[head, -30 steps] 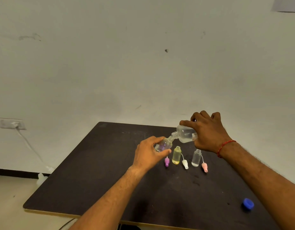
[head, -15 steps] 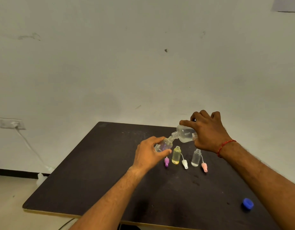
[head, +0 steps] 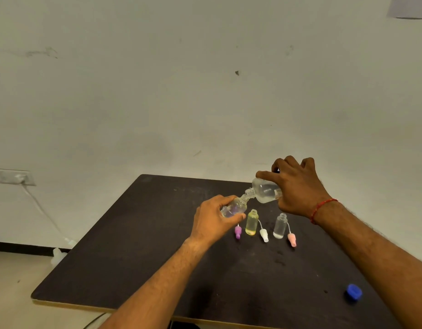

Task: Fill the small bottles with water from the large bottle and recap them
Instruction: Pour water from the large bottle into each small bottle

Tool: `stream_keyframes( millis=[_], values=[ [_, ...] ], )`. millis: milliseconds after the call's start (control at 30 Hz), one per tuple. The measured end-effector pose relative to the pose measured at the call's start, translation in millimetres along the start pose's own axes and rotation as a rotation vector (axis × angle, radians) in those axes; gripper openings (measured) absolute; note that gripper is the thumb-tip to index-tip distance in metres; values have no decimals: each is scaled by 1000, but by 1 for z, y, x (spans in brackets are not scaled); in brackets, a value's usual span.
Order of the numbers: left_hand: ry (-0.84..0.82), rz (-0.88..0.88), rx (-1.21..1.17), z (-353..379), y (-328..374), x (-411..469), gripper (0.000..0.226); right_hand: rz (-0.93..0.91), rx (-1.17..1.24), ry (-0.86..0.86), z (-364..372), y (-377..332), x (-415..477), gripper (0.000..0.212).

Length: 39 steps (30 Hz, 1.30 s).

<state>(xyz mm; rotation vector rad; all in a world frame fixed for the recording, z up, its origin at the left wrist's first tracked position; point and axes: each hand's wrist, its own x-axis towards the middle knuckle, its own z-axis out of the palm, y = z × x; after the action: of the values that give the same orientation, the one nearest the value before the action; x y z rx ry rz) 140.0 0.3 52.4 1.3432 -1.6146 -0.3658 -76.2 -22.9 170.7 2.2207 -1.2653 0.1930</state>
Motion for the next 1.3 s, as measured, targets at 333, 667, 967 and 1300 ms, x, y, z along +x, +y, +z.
stream_keyframes(
  millis=[333, 667, 967, 1300],
  values=[
    [4, -5, -6, 2, -1, 0, 56, -16, -23, 5, -2, 0, 0, 77],
    [5, -7, -15, 2, 0, 0, 58, -18, -36, 15, -4, -1, 1, 77],
    [6, 0, -27, 2, 0, 0, 54, -26, -60, 14, -4, -2, 2, 78],
    [1, -9, -21, 4, 1, -1, 54, -30, -62, 33, -4, -2, 1, 79]
  ],
)
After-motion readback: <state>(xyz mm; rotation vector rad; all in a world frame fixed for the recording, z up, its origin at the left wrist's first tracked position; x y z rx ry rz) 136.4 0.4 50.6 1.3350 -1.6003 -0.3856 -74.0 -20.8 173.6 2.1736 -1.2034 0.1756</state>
